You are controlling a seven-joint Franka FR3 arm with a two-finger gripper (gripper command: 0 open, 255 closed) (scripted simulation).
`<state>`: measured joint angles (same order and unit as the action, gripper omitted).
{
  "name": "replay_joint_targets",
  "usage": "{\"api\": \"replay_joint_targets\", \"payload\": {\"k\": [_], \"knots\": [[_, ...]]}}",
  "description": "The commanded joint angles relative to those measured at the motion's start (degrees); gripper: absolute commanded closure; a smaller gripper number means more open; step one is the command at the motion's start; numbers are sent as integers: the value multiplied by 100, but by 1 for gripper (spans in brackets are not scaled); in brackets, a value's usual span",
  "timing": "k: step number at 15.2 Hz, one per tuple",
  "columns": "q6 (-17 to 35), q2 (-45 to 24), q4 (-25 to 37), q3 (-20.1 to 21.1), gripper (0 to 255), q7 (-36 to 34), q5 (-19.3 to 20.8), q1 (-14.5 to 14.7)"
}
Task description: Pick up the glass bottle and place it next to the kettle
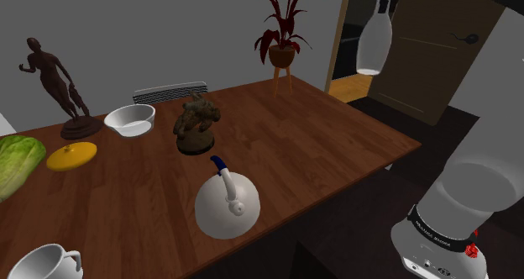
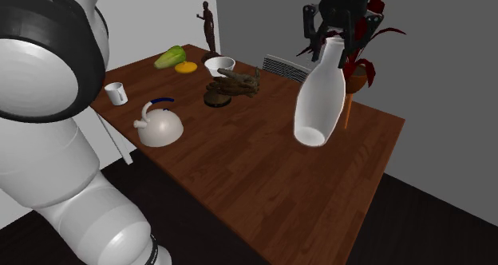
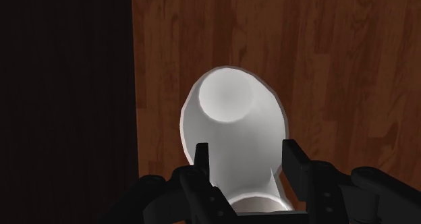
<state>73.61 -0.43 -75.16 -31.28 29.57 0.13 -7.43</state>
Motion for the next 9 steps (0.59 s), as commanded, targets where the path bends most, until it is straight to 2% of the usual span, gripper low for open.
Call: {"api": "replay_joint_targets", "payload": {"k": [1, 6, 9], "knots": [[-209, -121, 312, -29, 255, 44, -65, -31], [-705, -495, 1125, -123, 255, 183, -280, -170], [-538, 211, 352, 189, 255, -408, 97, 255]]}}
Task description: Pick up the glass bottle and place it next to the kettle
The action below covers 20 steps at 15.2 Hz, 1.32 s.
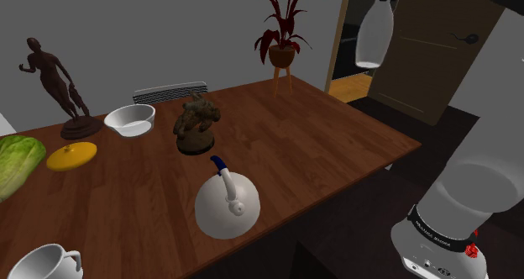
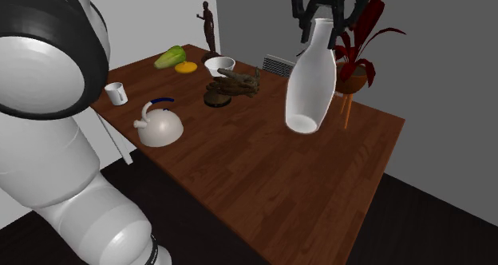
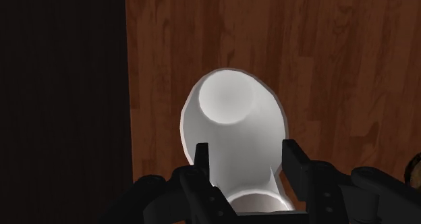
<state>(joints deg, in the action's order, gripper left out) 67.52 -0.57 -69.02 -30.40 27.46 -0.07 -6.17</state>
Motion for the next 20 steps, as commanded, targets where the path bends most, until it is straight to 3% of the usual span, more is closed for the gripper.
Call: {"api": "replay_joint_targets", "payload": {"k": [1, 9, 20], "knots": [[105, 428, -476, 216, 255, -391, 209, 233], [187, 1623, -1711, 1190, 255, -1831, 490, 727], [161, 2375, -2489, 2445, 255, -3595, 158, 1146]]}}
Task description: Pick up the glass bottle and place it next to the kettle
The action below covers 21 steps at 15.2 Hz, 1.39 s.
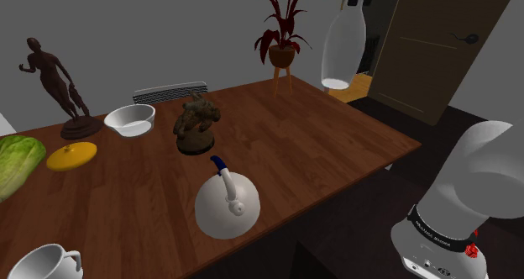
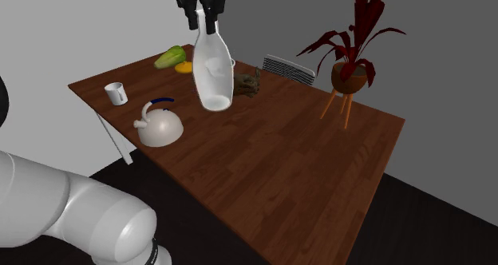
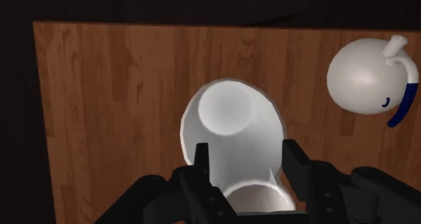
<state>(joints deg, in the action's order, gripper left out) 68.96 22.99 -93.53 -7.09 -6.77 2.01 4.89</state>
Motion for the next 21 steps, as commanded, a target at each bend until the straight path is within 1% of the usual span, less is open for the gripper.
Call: {"api": "replay_joint_targets", "payload": {"k": [1, 8, 14, 15, 21], "knots": [[17, 47, -67, 225, 255, -327, -99, 76], [36, 62, -86, 992, 255, -1406, -455, 333], [81, -174, 154, 1654, 255, -2336, -719, 557], [87, -213, 194, 1727, 255, -2437, -742, 580], [574, 75, -581, 1716, 255, -2383, -771, 592]]}}
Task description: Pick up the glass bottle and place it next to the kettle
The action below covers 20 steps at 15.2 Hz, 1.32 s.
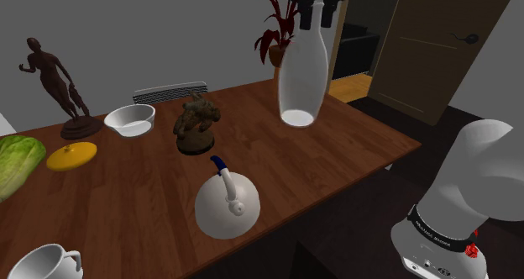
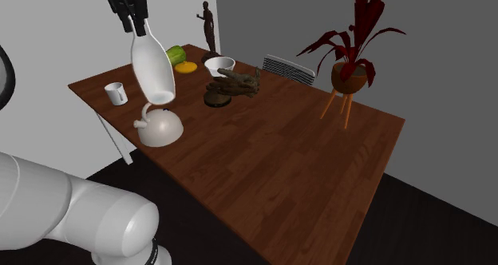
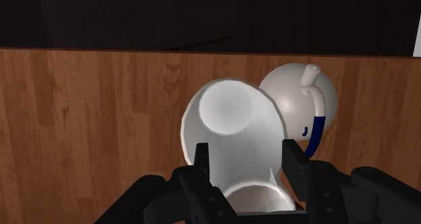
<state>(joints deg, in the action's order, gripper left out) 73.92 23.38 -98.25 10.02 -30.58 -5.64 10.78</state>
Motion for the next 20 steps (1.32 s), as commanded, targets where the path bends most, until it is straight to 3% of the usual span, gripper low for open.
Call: {"api": "replay_joint_targets", "payload": {"k": [1, 20], "knots": [[157, 79, -230, 4, 255, 7, -11, 6], [1590, 635, -2218, 39, 255, 117, -97, 53]]}}
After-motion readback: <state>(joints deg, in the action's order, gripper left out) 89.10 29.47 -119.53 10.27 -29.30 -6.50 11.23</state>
